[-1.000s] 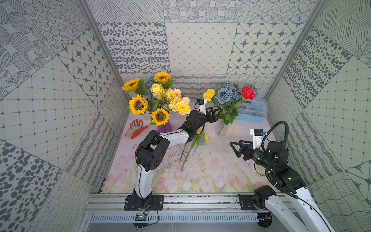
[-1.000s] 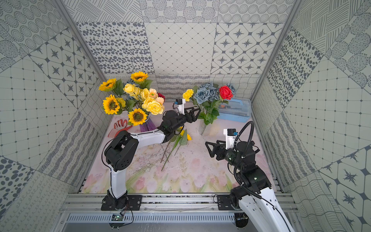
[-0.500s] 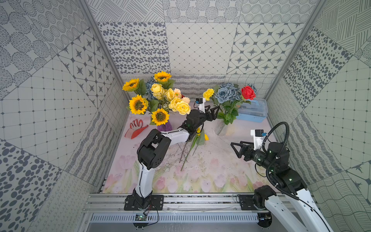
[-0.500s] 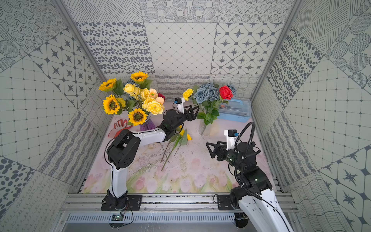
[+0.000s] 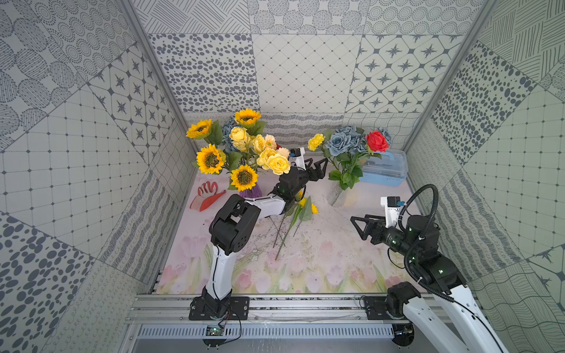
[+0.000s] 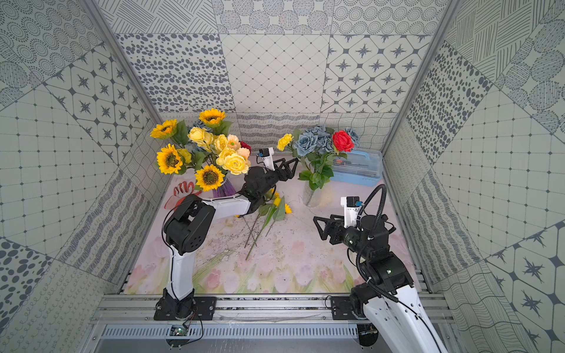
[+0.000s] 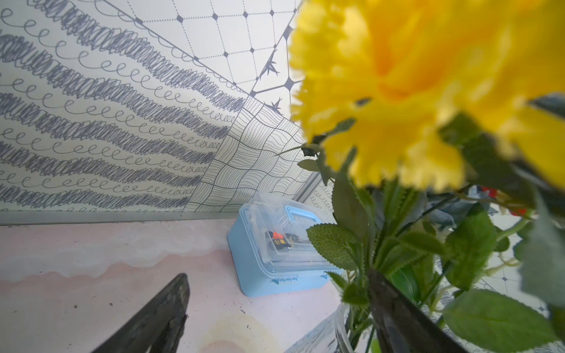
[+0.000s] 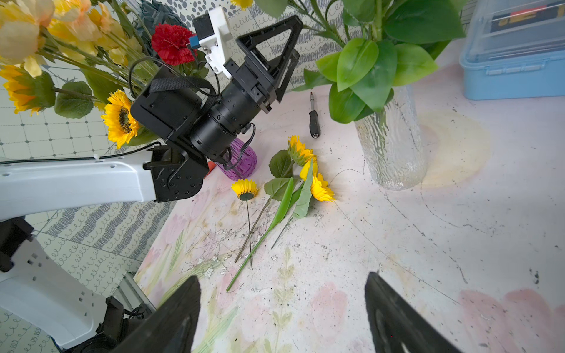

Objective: Pick out yellow flowers from the vase
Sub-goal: Pick up the flower from the vase.

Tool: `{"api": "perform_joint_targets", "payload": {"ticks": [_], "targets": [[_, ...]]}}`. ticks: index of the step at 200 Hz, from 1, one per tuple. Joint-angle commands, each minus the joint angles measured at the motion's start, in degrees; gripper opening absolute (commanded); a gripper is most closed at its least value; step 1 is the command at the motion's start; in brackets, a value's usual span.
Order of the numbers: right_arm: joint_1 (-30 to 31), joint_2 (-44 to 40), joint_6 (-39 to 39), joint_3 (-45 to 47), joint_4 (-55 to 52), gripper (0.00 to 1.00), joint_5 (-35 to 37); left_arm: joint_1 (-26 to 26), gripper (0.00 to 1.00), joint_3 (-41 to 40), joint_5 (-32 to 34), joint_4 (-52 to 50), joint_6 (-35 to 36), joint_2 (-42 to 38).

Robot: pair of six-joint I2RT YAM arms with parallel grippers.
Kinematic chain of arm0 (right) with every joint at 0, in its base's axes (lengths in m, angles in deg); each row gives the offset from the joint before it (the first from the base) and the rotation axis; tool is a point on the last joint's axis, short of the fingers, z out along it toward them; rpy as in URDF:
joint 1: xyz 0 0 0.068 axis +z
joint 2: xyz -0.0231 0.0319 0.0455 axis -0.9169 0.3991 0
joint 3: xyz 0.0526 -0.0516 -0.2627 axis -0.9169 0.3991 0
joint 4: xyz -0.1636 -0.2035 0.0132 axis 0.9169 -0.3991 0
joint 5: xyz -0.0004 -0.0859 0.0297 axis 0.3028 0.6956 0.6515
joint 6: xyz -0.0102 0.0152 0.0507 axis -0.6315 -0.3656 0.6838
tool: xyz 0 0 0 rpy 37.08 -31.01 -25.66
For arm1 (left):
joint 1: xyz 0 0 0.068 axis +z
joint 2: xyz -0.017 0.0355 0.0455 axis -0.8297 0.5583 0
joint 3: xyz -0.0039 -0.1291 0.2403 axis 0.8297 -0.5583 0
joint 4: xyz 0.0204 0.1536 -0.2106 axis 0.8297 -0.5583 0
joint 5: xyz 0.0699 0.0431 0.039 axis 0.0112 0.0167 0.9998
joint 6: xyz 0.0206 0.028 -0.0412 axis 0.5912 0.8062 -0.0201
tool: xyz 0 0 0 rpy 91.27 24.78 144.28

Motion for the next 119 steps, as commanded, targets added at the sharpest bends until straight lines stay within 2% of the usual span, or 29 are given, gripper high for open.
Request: {"api": "perform_joint_targets", "payload": {"ticks": [1, 89, 119], "targets": [[-0.3, 0.1, 0.9, -1.0, 2.3, 0.85, -0.6, 0.3, 0.9, 1.8, -4.4, 9.0, -3.9, 1.5], [-0.4, 1.2, 1.2, -1.2, 3.0, 0.85, -1.2, 0.0, 0.9, 6.8, -9.6, 7.3, -2.0, 2.6], [-0.5, 1.3, 1.2, -1.1, 3.0, 0.85, -1.1, -0.4, 0.83, 6.8, -9.8, 5.6, -0.3, 2.3]]}}
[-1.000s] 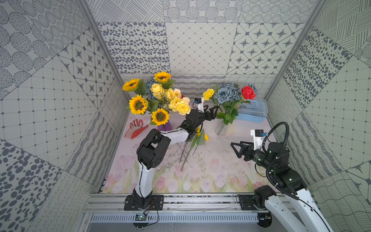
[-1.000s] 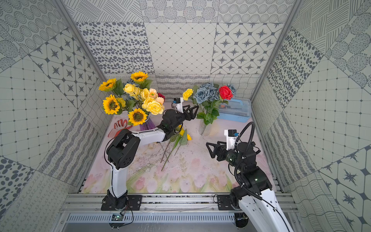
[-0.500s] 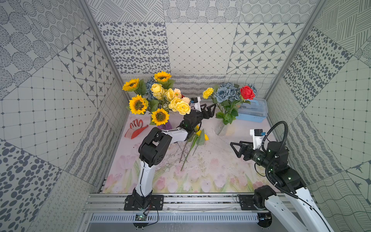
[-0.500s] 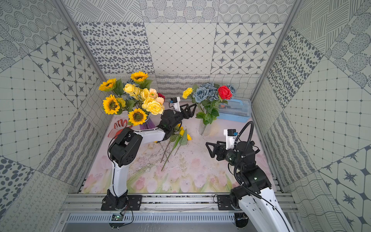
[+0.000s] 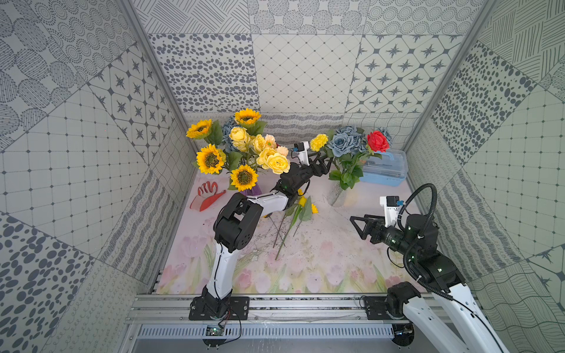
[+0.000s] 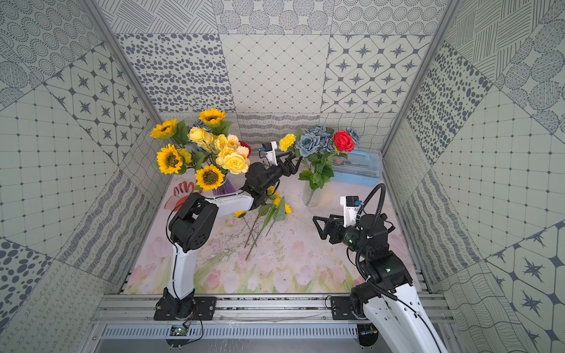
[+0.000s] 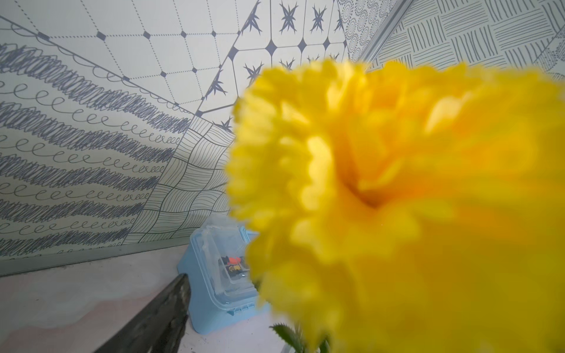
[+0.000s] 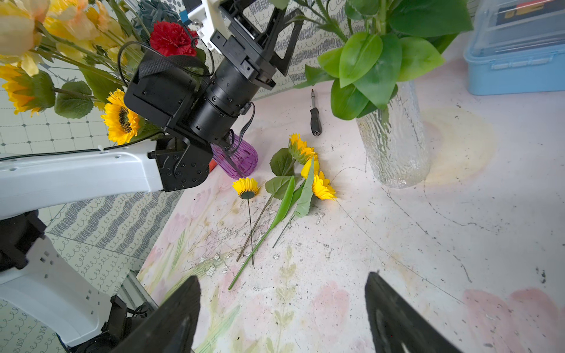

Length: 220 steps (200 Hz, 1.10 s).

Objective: Pick out yellow flowers from the vase
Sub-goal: Pick up the flower from the vase.

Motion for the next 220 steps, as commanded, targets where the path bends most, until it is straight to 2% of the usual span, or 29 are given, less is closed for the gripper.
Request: {"api": "perform_joint_targets", "payload": {"ticks": [1, 40, 86, 131, 177, 198, 220], "targets": [[-0.3, 0.5, 0.7, -1.1, 2.6, 0.85, -0.4, -0.3, 0.83, 0.9, -3.4, 2.4, 1.8, 0.1], [-0.4, 0.3, 0.7, -1.0, 2.5, 0.84, -0.3, -0.3, 0.57, 0.9, -3.0, 0.8, 3.3, -0.5], [-0.4, -0.6, 0.4, -0.7, 1.8, 0.84, 0.4, -0.3, 0.41, 0.8, -2.3, -1.8, 5.1, -2.3], [-0.4, -1.5, 0.4, -0.6, 1.3, 0.83, 0.7, -0.3, 0.2, 1.1, -3.4, -0.8, 4.5, -2.9], [-0.5, -2.0, 0.6, -0.1, 1.5, 0.83, 0.8, -0.3, 0.09, -0.4, -2.9, -3.7, 6.9, -5.3], [-0.6, -2.0, 1.0, 0.4, 2.3, 0.83, 0.5, -0.2, 0.0, -0.9, -2.2, -7.4, 9.0, -7.3], [-0.5, -1.6, 1.3, 0.8, 3.1, 0.83, 0.2, -0.2, 0.0, -0.9, -1.2, -11.8, 11.7, -9.6]]}}
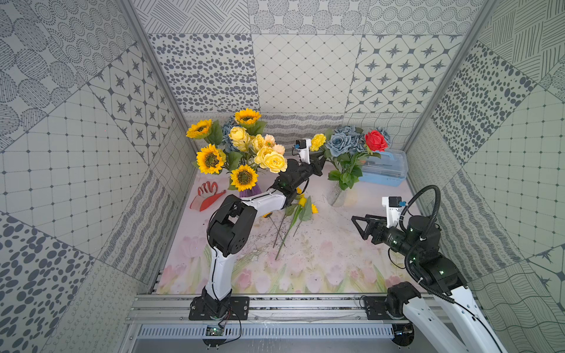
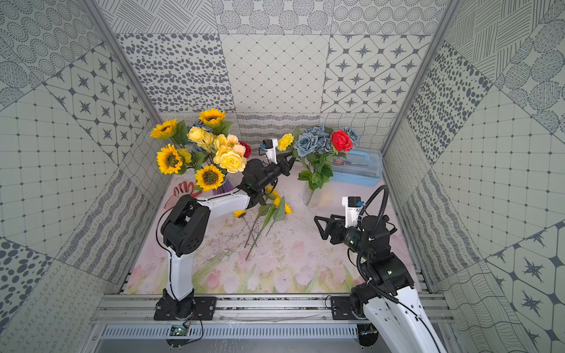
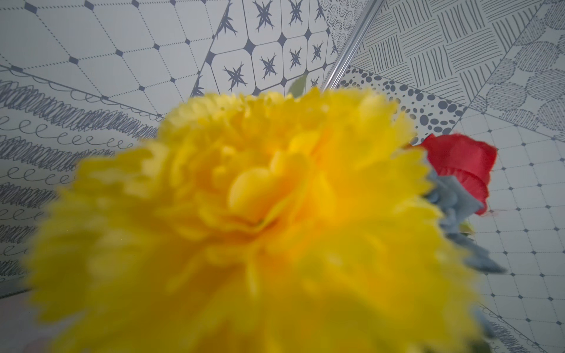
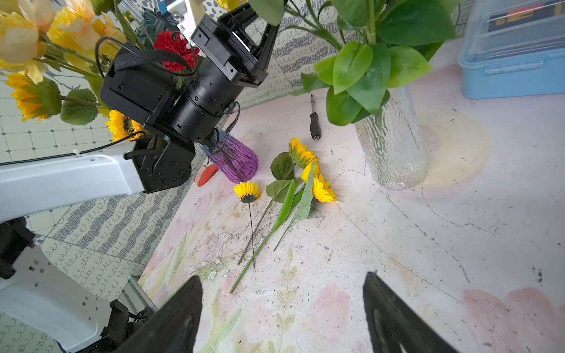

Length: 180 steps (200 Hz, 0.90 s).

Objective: Pick out yellow flowers from the vase
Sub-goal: Pick up the flower from the vase.

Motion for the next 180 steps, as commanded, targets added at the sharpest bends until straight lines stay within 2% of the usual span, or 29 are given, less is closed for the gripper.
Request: {"api": "perform_joint_targets", "payload": {"ticks": [1, 47, 80, 132, 180], "targets": [[-0.2, -0.3, 0.6, 0.6, 3.4, 0.83, 0.0, -0.1, 0.0, 0.0, 0.7, -5.3, 5.9, -4.0], [-0.2, 0.5, 0.3, 1.1, 3.8, 0.83, 0.0, -0.2, 0.0, 1.1, 2.1, -15.2, 11.5, -8.5], [-0.2, 1.2, -0.5, 1.2, 3.7, 0.83, 0.5, -0.2, 0.0, 2.7, 1.6, -19.5, 12.5, -10.8], [-0.2, 3.1, -0.8, 1.7, 5.8, 0.83, -1.1, -0.2, 0.0, 6.9, -2.3, -24.4, 15.3, -13.7], [-0.2, 4.6, -0.2, 2.6, 8.3, 0.82, -2.6, -0.3, 0.0, 14.2, -3.1, -36.8, 21.4, -16.1]]}}
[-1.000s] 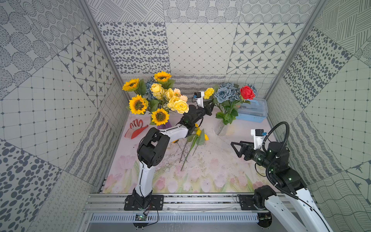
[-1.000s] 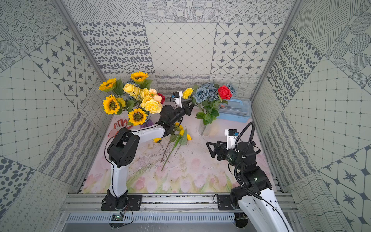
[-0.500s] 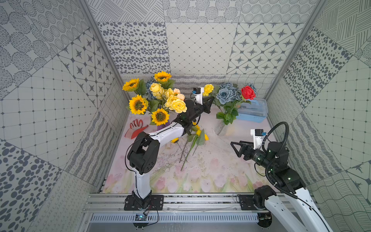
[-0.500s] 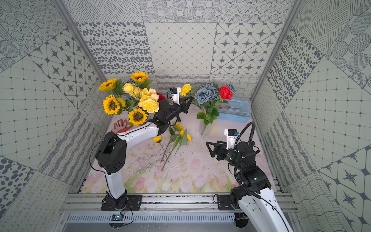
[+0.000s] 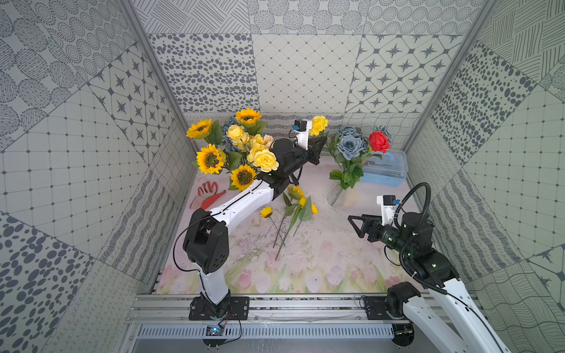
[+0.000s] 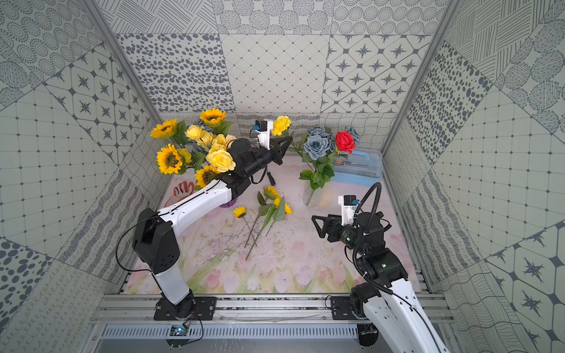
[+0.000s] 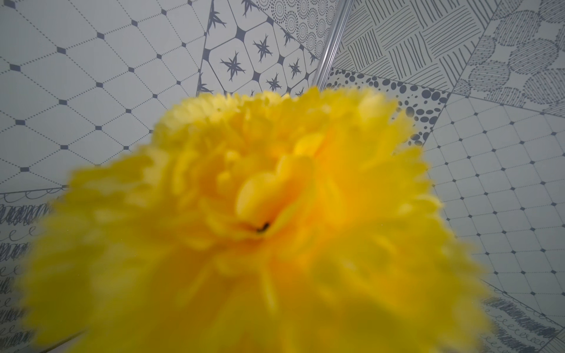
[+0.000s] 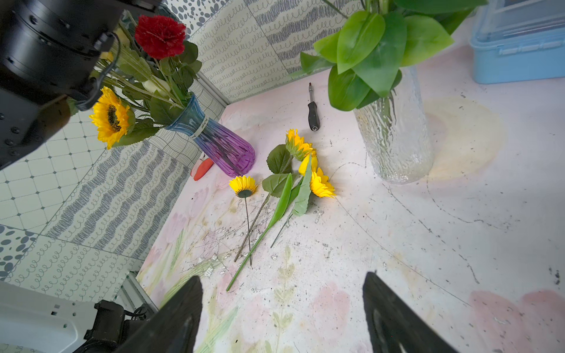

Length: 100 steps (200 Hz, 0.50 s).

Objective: Pick out yellow flowers from the vase
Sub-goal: Pick up the flower from the vase.

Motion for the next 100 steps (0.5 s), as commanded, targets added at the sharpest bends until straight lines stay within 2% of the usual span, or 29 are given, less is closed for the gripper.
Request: {"api": "perform_joint_targets", "payload": {"ticks": [1, 23, 70, 100], "targets": [[-0.2, 0.6, 0.0, 0.8, 4.6, 0.82, -1.4, -0.3, 0.0, 4.8, -2.9, -9.7, 7.3, -2.3], [-0.2, 1.0, 0.1, 1.1, 5.2, 0.82, -1.8, -0.4, 0.0, 9.6, -3.8, -17.6, 8.7, -2.7], [-0.2, 2.6, 0.2, 1.1, 6.8, 0.82, -3.4, -0.3, 0.0, 25.2, -2.5, -44.1, 12.5, 0.2], [-0.1, 4.2, 0.0, 0.8, 7.3, 0.82, -4.4, -0.3, 0.0, 29.4, 1.6, -50.8, 15.4, 0.6]]}}
